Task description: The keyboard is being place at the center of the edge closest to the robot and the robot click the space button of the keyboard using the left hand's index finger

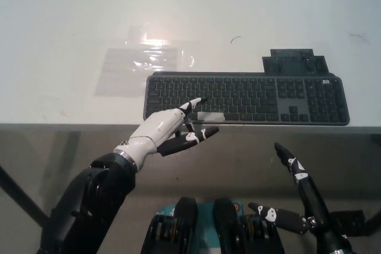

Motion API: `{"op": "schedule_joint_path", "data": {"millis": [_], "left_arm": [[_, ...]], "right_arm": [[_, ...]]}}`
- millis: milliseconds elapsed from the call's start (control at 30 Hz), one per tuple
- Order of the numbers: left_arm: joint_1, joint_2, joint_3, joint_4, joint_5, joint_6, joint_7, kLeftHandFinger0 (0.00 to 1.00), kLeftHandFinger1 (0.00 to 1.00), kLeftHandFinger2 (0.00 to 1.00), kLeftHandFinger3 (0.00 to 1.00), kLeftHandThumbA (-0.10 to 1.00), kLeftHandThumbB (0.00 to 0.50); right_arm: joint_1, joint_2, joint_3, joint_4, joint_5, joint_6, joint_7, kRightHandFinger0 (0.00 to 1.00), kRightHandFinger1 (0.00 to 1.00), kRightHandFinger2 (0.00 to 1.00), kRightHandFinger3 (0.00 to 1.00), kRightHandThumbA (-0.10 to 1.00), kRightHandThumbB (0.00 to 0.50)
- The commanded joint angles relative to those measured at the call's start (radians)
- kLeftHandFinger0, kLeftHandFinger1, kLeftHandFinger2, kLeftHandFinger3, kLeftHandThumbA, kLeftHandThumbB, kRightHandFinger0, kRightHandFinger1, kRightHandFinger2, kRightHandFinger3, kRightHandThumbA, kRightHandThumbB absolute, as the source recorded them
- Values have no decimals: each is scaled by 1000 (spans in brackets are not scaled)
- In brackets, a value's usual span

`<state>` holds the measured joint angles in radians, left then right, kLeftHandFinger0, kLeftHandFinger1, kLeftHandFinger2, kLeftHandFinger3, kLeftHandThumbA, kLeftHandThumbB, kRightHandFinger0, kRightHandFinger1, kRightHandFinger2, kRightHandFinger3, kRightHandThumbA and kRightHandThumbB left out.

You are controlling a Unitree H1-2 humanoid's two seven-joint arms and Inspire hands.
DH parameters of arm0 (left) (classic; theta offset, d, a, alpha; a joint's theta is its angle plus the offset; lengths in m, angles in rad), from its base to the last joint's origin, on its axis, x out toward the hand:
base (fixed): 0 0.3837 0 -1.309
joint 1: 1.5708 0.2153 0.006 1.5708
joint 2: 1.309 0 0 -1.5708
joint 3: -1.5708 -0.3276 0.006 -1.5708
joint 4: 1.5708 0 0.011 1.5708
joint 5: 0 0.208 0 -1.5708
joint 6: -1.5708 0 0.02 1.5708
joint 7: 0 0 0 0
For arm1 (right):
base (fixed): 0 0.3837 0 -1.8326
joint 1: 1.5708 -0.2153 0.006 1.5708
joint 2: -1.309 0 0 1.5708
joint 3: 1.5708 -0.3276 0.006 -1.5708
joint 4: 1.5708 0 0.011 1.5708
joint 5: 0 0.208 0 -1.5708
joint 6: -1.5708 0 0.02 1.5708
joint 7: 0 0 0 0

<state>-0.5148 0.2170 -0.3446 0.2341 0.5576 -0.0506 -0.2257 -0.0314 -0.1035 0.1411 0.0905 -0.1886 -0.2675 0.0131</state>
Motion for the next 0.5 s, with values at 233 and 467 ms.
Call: {"op": "schedule_joint_path", "data": {"millis": [233,467], "left_arm": [[-34,-20,-36,28,27,-21,28,0,207,403,1000,1000,369],[-50,-33,-42,78,17,-35,30,5,222,419,1000,1000,357]], "right_arm": [[-23,0,-2,-30,-19,-35,-5,1000,1000,1000,1000,1000,426],[-26,-1,-4,-33,-17,-34,-4,1000,1000,1000,1000,1000,429]]}}
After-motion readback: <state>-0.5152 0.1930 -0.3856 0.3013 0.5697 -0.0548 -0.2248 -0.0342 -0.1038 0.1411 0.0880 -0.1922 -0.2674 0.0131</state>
